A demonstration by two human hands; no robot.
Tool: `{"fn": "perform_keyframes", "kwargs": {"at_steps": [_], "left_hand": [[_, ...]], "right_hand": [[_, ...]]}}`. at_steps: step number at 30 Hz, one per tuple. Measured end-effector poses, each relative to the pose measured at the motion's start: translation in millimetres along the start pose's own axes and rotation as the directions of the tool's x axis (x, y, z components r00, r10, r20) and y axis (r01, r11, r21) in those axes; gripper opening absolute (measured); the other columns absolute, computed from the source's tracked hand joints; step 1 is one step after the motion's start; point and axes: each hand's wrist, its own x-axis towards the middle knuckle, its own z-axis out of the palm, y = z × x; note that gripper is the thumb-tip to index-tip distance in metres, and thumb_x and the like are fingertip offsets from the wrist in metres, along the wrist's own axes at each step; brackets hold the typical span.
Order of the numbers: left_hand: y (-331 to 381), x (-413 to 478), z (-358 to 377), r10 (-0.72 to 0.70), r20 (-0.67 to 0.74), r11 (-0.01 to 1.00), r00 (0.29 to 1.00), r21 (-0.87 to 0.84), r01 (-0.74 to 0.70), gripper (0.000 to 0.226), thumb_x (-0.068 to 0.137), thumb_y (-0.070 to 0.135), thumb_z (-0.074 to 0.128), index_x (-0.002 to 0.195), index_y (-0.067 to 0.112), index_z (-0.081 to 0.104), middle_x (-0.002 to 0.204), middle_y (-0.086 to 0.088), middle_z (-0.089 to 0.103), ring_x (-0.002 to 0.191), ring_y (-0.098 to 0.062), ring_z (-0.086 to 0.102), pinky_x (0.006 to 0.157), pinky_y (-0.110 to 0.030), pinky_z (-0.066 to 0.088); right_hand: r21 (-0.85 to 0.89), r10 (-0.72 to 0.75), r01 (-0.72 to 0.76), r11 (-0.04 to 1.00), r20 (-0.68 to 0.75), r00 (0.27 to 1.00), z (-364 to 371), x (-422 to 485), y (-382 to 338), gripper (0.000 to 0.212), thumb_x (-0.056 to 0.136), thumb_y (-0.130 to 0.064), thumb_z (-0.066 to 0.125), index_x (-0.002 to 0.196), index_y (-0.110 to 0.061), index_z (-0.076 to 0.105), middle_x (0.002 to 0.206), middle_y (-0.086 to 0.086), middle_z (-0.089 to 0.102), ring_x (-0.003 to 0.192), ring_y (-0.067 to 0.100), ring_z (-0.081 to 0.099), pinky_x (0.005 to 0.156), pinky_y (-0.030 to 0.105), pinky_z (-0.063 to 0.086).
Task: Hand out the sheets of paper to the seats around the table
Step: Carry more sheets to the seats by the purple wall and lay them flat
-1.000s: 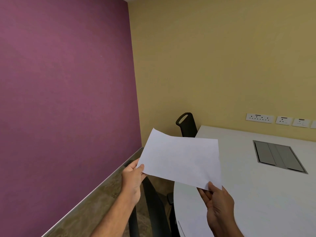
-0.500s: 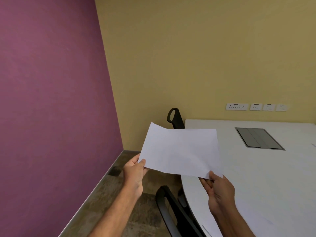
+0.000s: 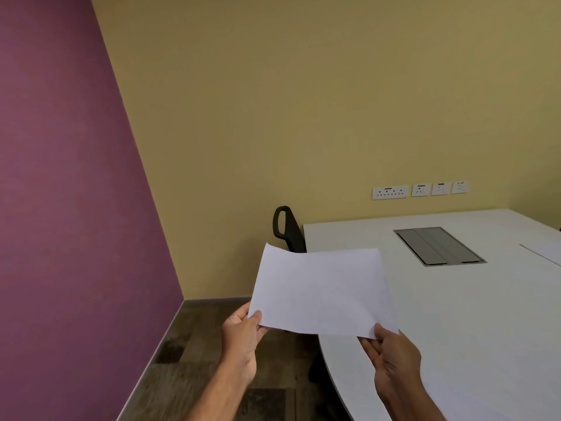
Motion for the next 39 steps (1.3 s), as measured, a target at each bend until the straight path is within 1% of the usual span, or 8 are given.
{"fn": "perform_keyframes", "kwargs": {"at_steps": [6,12,19,24,29,32,34,39], "left_hand": [[1,68,26,-0.084,0.064,0.996,0.994,0.032,0.082,0.022,0.095,0.004,0.061,0.113,0.015,0.068,0.105,-0.001,0.075,0.095,-0.016,0.07,0.063,-0.02,0.058],[0,128,51,-0.16,0.153,0.987,0.975,0.023,0.158,0.024,0.095,-0.002,0.057,0.099,0.017,0.07,0.086,0.004,0.079,0.089,-0.016,0.073,0.062,-0.022,0.059],[1,217,63,-0.246,0.263,0.969,0.933,0.042,0.244,0.024,0.095,-0.003,0.056,0.097,0.017,0.069,0.094,-0.003,0.079,0.092,-0.023,0.074,0.059,-0.023,0.059],[3,279,70,-0.319,0.299,0.947,0.899,0.08,0.31,0.022,0.096,-0.002,0.056,0.1,0.016,0.068,0.097,-0.004,0.077,0.092,-0.025,0.073,0.058,-0.024,0.06],[2,323,93,-0.365,0.335,0.93,0.869,0.091,0.355,0.021,0.096,-0.001,0.055,0.103,0.014,0.067,0.098,-0.005,0.075,0.092,-0.026,0.072,0.067,-0.028,0.06],[-8,346,116,-0.385,0.342,0.922,0.857,0.108,0.371,0.022,0.097,-0.003,0.054,0.098,0.016,0.067,0.095,-0.005,0.075,0.09,-0.025,0.072,0.081,-0.036,0.059],[-15,359,133,-0.397,0.343,0.917,0.851,0.118,0.381,0.024,0.097,-0.003,0.053,0.095,0.016,0.067,0.095,-0.006,0.074,0.092,-0.026,0.071,0.091,-0.042,0.057],[-42,402,186,-0.411,0.313,0.912,0.856,0.145,0.384,0.026,0.099,-0.002,0.051,0.09,0.017,0.066,0.094,-0.006,0.073,0.088,-0.025,0.071,0.087,-0.039,0.057]], "right_hand": [[0.011,-0.05,0.052,0.999,-0.115,0.992,35,45,9,0.034,0.092,0.004,0.058,0.125,-0.003,0.059,0.113,0.015,0.068,0.092,0.03,0.071,0.085,0.039,0.055],[0.023,-0.094,0.102,0.995,-0.226,0.97,65,87,15,0.03,0.09,0.007,0.058,0.115,-0.009,0.059,0.103,0.011,0.068,0.091,0.028,0.071,0.084,0.039,0.055],[0.051,-0.164,0.193,0.98,-0.349,0.923,115,139,41,0.031,0.084,0.011,0.057,0.109,-0.007,0.06,0.108,0.011,0.068,0.091,0.025,0.07,0.085,0.037,0.054],[0.066,-0.197,0.251,0.966,-0.44,0.876,153,170,62,0.021,0.089,0.008,0.058,0.105,-0.004,0.06,0.109,0.015,0.067,0.081,0.021,0.068,0.079,0.037,0.054],[0.065,-0.215,0.285,0.956,-0.501,0.838,181,204,63,0.02,0.09,0.005,0.06,0.109,-0.002,0.059,0.114,0.017,0.064,0.093,0.031,0.068,0.085,0.042,0.054],[0.075,-0.216,0.299,0.951,-0.528,0.821,194,235,59,0.012,0.09,0.005,0.062,0.096,-0.005,0.058,0.112,0.016,0.064,0.088,0.027,0.067,0.083,0.041,0.055],[0.099,-0.217,0.317,0.943,-0.54,0.813,201,257,58,0.019,0.091,0.004,0.062,0.105,-0.009,0.06,0.112,0.014,0.066,0.091,0.027,0.067,0.083,0.041,0.055],[0.109,-0.205,0.322,0.941,-0.574,0.793,204,335,49,0.02,0.09,0.003,0.064,0.106,-0.009,0.06,0.111,0.013,0.065,0.09,0.026,0.066,0.084,0.042,0.055]]}}
